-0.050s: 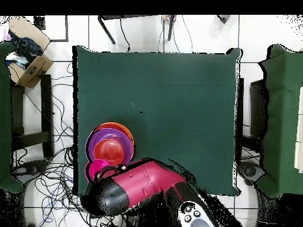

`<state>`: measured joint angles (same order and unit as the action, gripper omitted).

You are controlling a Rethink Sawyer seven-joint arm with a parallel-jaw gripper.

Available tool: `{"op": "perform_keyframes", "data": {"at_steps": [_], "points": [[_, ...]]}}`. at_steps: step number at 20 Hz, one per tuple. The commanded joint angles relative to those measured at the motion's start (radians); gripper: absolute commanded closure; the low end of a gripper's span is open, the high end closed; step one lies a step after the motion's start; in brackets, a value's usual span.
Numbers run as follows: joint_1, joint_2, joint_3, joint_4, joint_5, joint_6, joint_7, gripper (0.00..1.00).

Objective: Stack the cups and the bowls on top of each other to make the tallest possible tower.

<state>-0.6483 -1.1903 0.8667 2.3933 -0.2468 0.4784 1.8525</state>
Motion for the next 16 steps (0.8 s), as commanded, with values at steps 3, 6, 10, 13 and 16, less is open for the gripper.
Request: {"op": "perform_keyframes", "data": {"at_steps": [3, 6, 10, 13, 16], "points": [[0.055, 0.066, -0.118, -0.034, -0.045, -0.072, 0.118, 1.0], [0.046, 0.065, -0.123, -0.033, -0.037, -0.07, 0.098, 1.0], [0.03, 0.07, -0.121, -0.041, -0.028, -0.063, 0.073, 1.0], [0.027, 0.071, -0.125, -0.041, -0.028, -0.068, 0.069, 1.0], [0.031, 0.077, -0.132, -0.049, -0.028, -0.074, 0.072, 1.0]]}}
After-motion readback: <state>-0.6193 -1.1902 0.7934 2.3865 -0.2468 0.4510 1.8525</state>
